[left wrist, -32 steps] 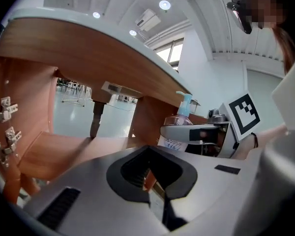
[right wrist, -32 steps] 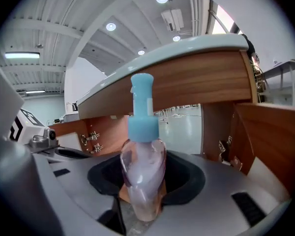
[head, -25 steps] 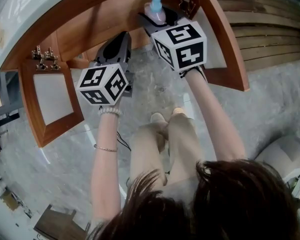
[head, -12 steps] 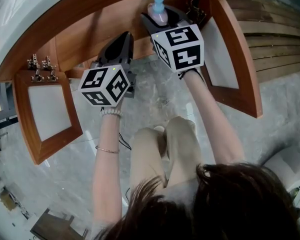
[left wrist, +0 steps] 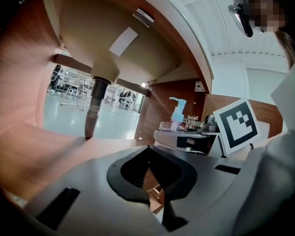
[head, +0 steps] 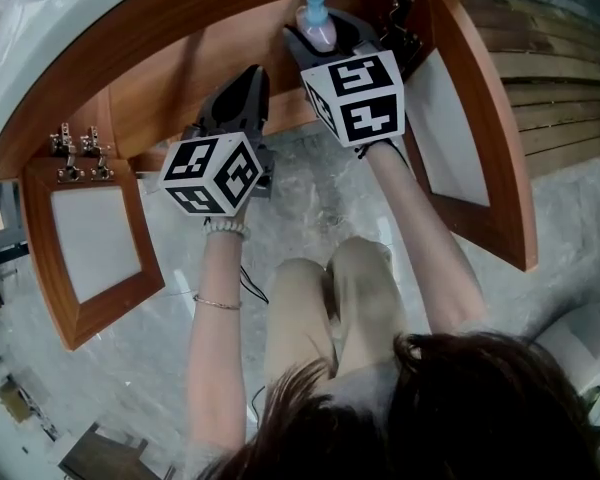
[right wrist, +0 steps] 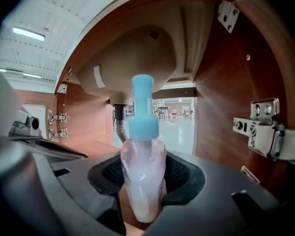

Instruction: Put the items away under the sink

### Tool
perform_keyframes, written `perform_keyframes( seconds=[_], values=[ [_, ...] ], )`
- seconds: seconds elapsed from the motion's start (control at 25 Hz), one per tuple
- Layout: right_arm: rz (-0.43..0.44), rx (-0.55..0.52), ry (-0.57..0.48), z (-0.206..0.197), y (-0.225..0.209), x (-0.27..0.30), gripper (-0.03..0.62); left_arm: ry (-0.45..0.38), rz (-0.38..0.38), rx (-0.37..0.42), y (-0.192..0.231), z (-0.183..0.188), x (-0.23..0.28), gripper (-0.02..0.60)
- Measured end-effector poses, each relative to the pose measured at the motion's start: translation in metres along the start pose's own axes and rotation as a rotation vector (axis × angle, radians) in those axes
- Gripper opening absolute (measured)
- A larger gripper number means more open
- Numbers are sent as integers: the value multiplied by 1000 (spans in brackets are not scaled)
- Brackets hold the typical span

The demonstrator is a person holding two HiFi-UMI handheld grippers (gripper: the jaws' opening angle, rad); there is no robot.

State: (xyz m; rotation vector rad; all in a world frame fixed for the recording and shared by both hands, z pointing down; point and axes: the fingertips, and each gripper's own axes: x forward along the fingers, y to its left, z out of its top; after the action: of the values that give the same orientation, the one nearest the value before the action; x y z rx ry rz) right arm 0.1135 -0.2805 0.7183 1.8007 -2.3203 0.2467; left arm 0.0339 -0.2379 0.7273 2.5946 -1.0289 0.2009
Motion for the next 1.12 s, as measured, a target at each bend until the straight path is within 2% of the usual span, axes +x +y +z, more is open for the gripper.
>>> perform_keyframes(
  seconds=[0.16,0.84,0.88,1.08,1.12],
  values=[
    [-1,-7,-23,2,1,1,199,-2,-3,3,-1,-1,5,0],
    [0,-2,-4,-3,4,6,201,-5,9,-8,3,-2,-3,0],
    [-6,8,-4,-3,4,6,207,-4,9,-10,3,-1,-4,0],
    [-34,77,-39,6,5,-5,319,9,8,-22,-5,4,-15,0],
    [-36,80,-34,7,7,-7,321,11,8,-24,-7,6,-19,0]
  ],
)
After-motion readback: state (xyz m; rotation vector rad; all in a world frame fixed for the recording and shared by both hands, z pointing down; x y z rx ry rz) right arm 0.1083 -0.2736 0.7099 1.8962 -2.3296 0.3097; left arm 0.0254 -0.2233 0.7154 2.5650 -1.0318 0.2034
